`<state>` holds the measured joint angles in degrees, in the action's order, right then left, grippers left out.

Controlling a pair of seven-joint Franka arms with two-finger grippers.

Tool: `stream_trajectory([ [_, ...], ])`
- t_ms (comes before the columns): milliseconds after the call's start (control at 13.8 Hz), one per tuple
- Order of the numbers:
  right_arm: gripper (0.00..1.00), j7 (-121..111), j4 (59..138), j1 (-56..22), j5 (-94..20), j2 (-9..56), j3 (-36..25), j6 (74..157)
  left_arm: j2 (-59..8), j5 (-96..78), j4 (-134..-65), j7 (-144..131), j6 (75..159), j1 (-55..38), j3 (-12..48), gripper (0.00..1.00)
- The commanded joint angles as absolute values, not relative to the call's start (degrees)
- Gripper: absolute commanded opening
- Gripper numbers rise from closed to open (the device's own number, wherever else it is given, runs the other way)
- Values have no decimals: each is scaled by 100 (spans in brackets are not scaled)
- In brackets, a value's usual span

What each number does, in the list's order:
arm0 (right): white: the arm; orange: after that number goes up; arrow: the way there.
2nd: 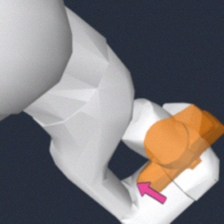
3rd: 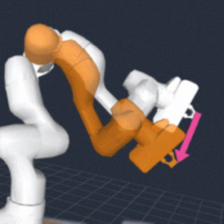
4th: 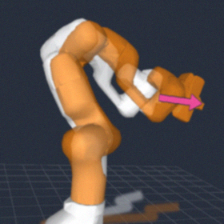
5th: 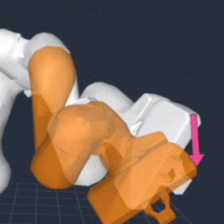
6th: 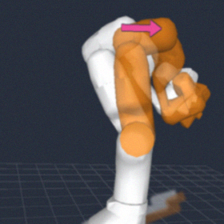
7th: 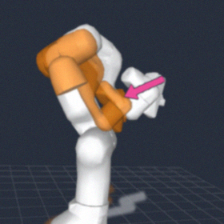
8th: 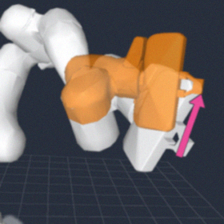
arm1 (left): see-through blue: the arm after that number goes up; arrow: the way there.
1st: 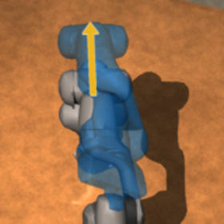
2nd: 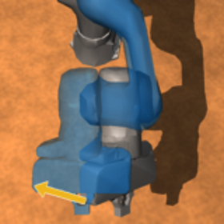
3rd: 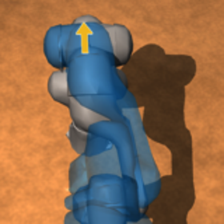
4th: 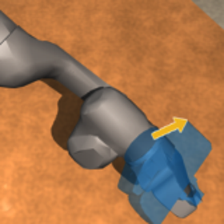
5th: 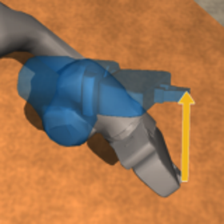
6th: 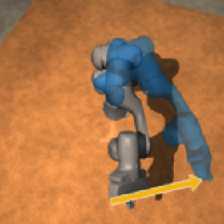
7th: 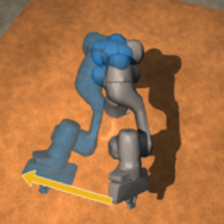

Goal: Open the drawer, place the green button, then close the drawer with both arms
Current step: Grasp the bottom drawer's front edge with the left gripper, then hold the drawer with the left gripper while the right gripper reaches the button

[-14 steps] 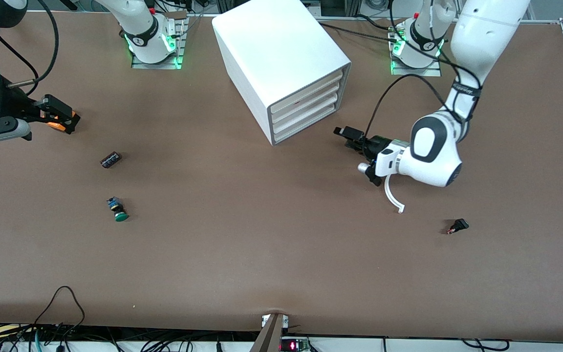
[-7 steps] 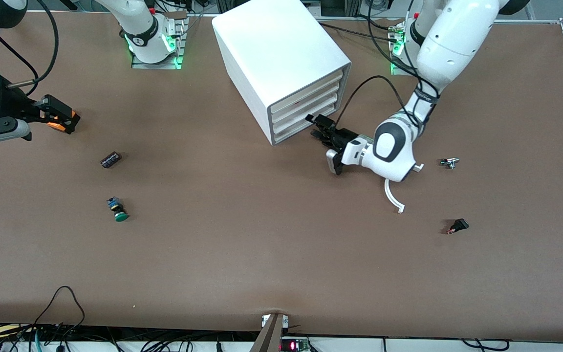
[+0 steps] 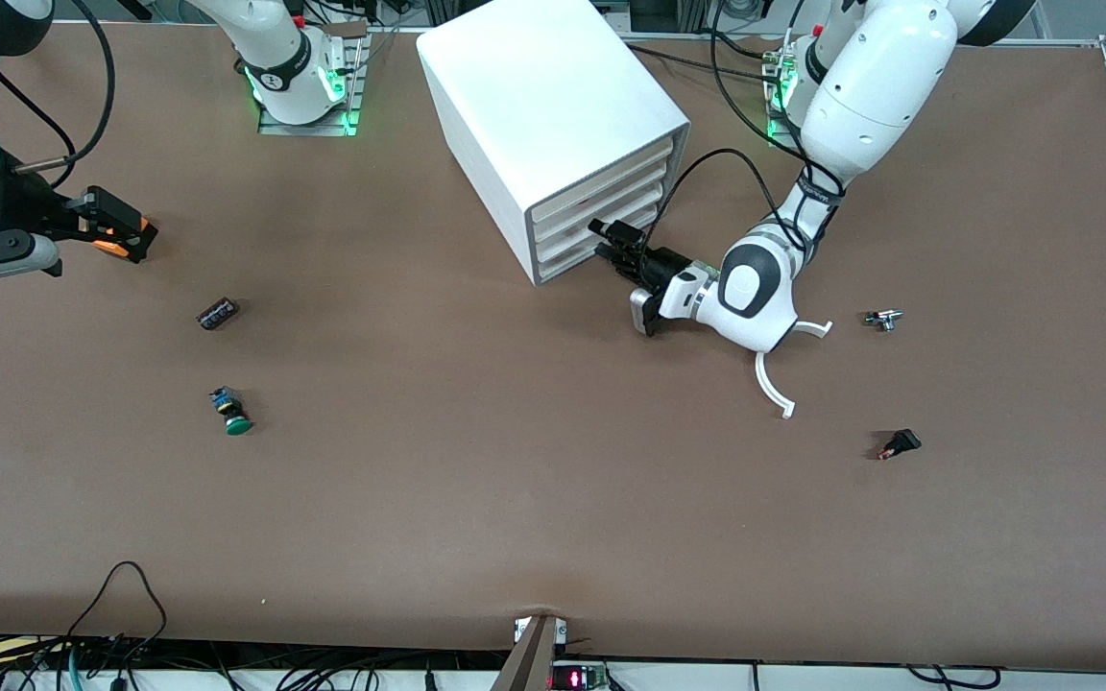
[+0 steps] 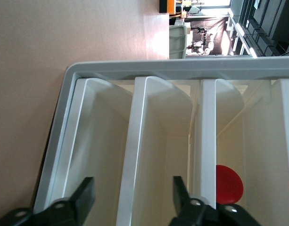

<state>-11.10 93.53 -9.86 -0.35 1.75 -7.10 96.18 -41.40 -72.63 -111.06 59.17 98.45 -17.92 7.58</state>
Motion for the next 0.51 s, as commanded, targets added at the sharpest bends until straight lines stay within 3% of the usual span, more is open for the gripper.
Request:
stream_trajectory([
  [0,100,-1090,9220,-940,0,228,-686,9589,-4245,-7541,-11074,6073,9747,-1907,790,57],
  [217,100,-1038,9211,-949,-9,229,-686,9606,-4271,-7541,-11083,6082,9738,-1907,817,36],
  [434,100,-1037,9132,-984,-35,229,-668,9650,-4271,-7550,-11101,6082,9694,-1907,809,30],
])
